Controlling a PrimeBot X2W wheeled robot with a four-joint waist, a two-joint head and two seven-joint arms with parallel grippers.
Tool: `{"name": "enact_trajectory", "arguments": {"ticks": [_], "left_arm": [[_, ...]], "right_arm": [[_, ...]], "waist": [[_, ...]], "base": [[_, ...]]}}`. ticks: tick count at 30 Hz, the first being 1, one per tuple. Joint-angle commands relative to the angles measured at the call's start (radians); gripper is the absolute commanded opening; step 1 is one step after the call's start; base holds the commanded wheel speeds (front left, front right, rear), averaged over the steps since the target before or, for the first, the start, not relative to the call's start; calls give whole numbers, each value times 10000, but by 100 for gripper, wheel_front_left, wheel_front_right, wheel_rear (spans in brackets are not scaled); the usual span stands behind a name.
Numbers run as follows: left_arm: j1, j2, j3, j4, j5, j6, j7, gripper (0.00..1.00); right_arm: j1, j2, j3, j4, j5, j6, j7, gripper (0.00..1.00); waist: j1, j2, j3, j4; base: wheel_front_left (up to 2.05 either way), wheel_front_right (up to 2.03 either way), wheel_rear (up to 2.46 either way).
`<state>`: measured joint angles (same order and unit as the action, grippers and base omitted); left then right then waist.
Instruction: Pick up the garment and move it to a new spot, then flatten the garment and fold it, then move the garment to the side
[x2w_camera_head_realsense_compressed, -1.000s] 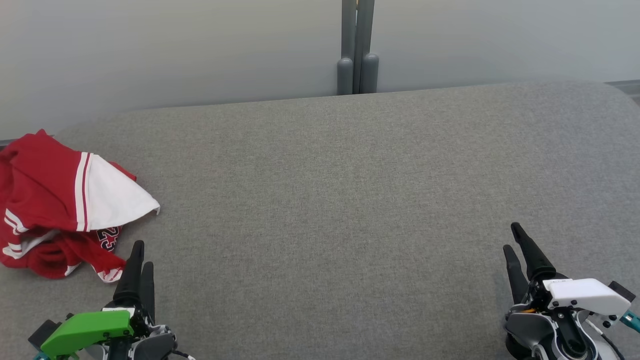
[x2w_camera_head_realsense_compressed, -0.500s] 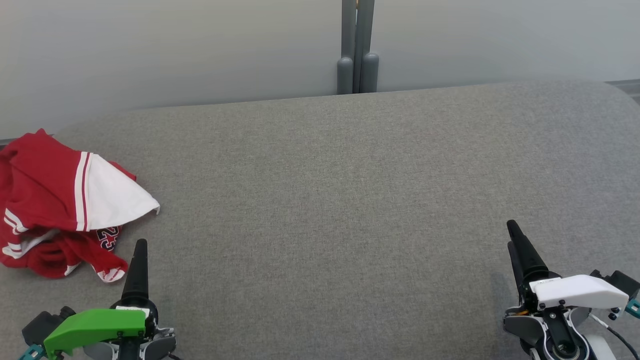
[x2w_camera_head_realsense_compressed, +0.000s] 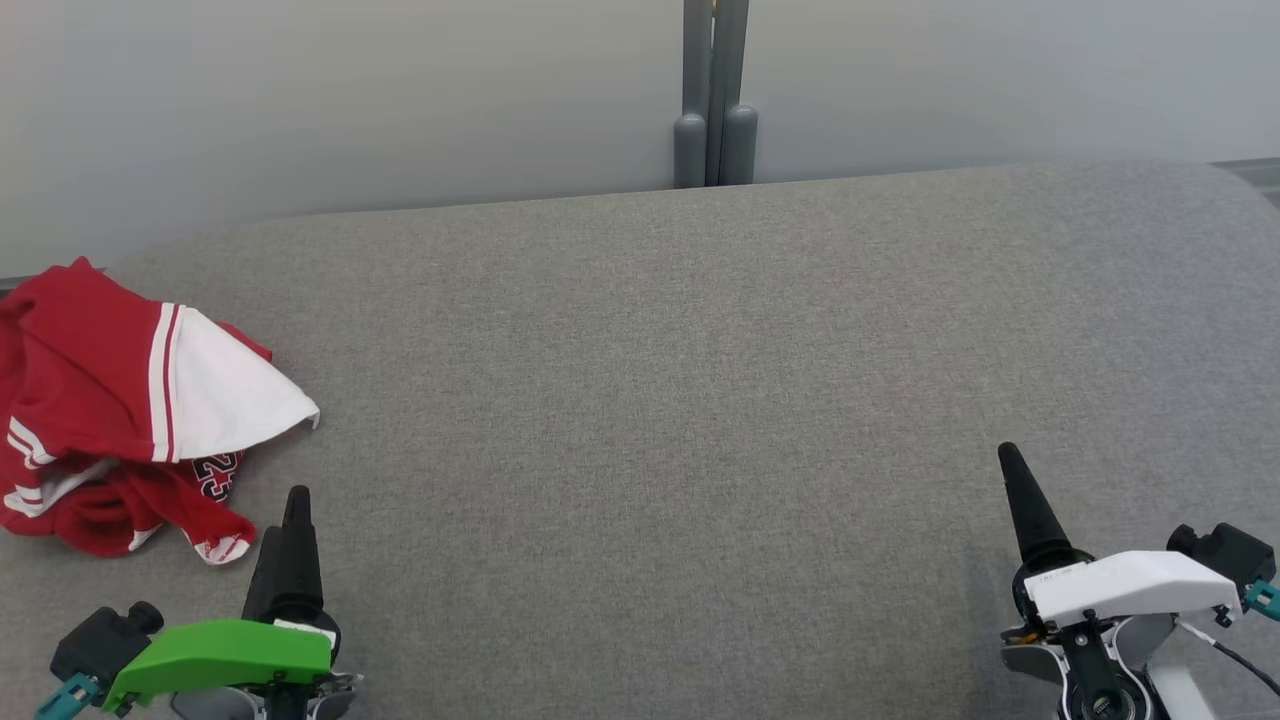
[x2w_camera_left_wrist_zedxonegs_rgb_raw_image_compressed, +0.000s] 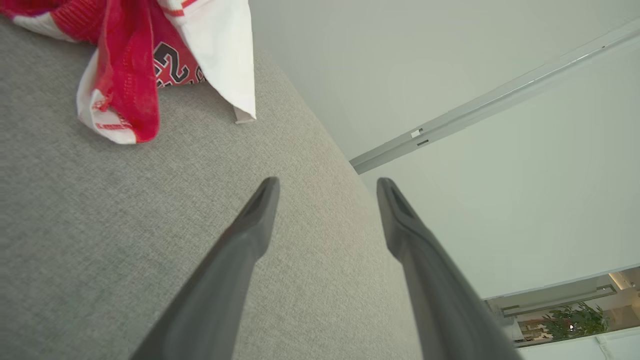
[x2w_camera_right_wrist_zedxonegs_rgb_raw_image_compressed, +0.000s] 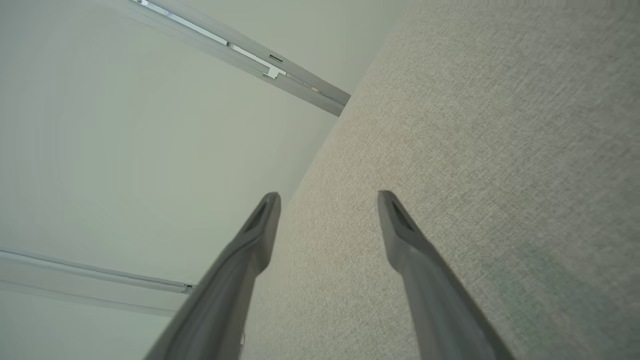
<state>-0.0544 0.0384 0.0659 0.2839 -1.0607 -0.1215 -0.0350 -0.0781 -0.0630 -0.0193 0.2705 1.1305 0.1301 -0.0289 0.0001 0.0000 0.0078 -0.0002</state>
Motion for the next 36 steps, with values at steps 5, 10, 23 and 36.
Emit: {"name": "enact_trajectory", "arguments": {"ticks": [5, 10, 23, 36], "left_arm": [[21, 71, -135, -254, 1054, 81, -242, 100], [117, 78, -222, -172, 1927, 232, -416, 100], [281, 97, -398, -346, 3716, 419, -821, 100], [399, 109, -578, -740, 5268, 632, -1182, 100]], "right_arm": [[12, -150, 186, -199, -1068, 3, -244, 100], [55, -176, 316, -224, -1853, 4, -417, 100], [176, -274, 693, -263, -3637, 5, -844, 100], [257, -352, 894, -401, -5165, 5, -1208, 100]], "waist": [[-1, 0, 6, 2], [-1, 0, 7, -5], [-1, 0, -13, -36], [-1, 0, -12, -71]], "base": [[0, 0, 0], [0, 0, 0], [0, 0, 0], [0, 0, 0]]}}
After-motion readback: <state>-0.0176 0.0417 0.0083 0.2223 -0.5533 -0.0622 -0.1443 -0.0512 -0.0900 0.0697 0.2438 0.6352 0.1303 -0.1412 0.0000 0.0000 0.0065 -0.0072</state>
